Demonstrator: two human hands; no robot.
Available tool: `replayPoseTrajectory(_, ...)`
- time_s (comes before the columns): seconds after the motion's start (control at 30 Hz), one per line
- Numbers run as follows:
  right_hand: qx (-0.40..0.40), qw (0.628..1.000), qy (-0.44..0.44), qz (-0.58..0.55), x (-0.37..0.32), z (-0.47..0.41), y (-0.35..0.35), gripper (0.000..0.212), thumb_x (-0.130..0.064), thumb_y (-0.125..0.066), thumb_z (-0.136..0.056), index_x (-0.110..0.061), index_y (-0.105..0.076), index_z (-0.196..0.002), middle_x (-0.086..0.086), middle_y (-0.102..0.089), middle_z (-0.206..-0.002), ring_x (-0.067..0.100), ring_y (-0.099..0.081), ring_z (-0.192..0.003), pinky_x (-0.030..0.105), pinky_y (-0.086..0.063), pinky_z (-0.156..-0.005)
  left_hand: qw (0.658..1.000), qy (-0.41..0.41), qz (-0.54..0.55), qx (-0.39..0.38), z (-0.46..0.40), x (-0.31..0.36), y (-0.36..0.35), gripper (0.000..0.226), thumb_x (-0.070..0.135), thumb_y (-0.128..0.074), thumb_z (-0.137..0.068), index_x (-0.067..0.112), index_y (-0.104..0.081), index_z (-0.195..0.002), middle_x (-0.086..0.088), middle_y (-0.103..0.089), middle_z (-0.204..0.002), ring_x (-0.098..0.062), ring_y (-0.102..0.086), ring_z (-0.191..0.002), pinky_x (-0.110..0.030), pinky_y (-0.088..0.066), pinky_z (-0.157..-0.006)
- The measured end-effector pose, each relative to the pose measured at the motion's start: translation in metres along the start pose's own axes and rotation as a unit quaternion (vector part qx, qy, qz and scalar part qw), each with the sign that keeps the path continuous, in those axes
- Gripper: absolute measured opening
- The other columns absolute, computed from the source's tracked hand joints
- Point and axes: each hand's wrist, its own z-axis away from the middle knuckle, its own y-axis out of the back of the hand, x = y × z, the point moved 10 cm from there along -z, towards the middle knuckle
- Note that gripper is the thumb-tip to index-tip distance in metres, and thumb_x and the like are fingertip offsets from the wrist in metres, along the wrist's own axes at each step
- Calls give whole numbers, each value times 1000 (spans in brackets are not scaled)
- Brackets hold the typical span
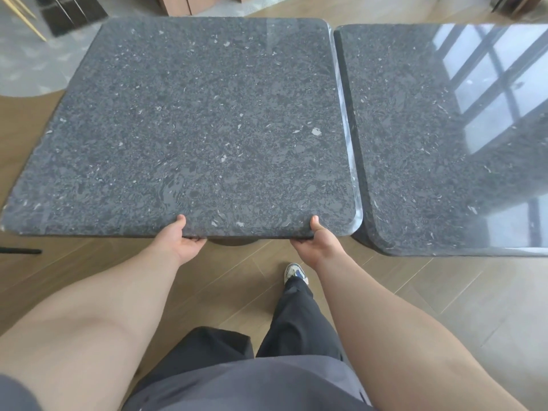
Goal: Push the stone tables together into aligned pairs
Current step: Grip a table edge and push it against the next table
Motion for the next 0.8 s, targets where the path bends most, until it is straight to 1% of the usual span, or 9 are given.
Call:
replayPoseTrajectory(0.1,-2,1000,-2,2,2,5,8,39,-24,-59,-99,-1,-52,-129,19,-60,-127,33,-54,-129,47,-44,-109,1000,10,-5,7,4,-6,8,35,28,-54,-103,11,-50,-132,-10,-54,-143,-26,-50,-135,-45,-37,-113)
replayPoseTrajectory(0.2,9,1000,-7,-5,7,5,16,45,-23,-60,-99,-1,-50,-137,18,-59,-134,34,-55,-127,47,-48,-101,1000,20,-8,20,5,-9,19,36,27,-56,-102,11,-52,-135,-11,-57,-140,-28,-54,-130,-48,-40,-112)
replayPoseTrajectory(0.3,14,1000,-4,12,6,6,19,42,-25,-57,-101,0,-51,-134,16,-64,-120,30,-60,-115,44,-52,-91,999,25,-11,29,4,-9,23,36,26,-56,-101,11,-52,-134,-12,-60,-135,-30,-60,-117,-49,-43,-110)
replayPoseTrajectory(0.33,15,1000,0,22,6,7,20,43,-26,-56,-101,-2,-50,-137,16,-63,-121,29,-60,-114,42,-52,-89,999,27,-10,30,4,-9,24,36,26,-56,-101,11,-52,-134,-12,-60,-134,-30,-60,-112,-49,-43,-109)
replayPoseTrajectory(0.43,19,999,11,42,4,3,23,50,-28,-55,-101,-1,-46,-142,17,-55,-141,30,-52,-131,40,-45,-101,999,25,-13,26,1,-9,25,37,28,-55,-102,10,-52,-134,-13,-61,-132,-30,-59,-114,-48,-43,-110)
replayPoseTrajectory(0.5,16,998,12,52,4,1,25,51,-29,-55,-101,-2,-45,-143,17,-53,-144,30,-50,-134,40,-42,-107,999,26,-13,18,0,-10,23,35,29,-53,-103,9,-53,-131,-13,-61,-131,-30,-57,-119,-47,-41,-112)
replayPoseTrajectory(0.6,13,998,14,57,4,-1,26,52,-30,-54,-101,-1,-44,-144,17,-53,-144,30,-49,-135,41,-40,-113,1000,25,-10,10,-2,-13,23,26,31,-50,-104,8,-56,-115,-13,-62,-119,-29,-53,-128,-46,-38,-115)
replayPoseTrajectory(0.67,14,998,18,62,4,-1,27,52,-31,-53,-101,-1,-45,-143,17,-53,-144,30,-49,-135,42,-38,-114,1000,29,-11,5,-1,-14,21,25,31,-50,-104,7,-56,-111,-13,-61,-116,-29,-51,-131,-46,-37,-115)
replayPoseTrajectory(0.8,25,998,21,48,5,-2,26,51,-30,-55,-101,-1,-46,-142,17,-54,-143,30,-52,-132,42,-40,-114,1000,26,-6,1,2,-12,20,33,29,-53,-103,8,-51,-129,-13,-57,-135,-28,-50,-134,-48,-37,-115)
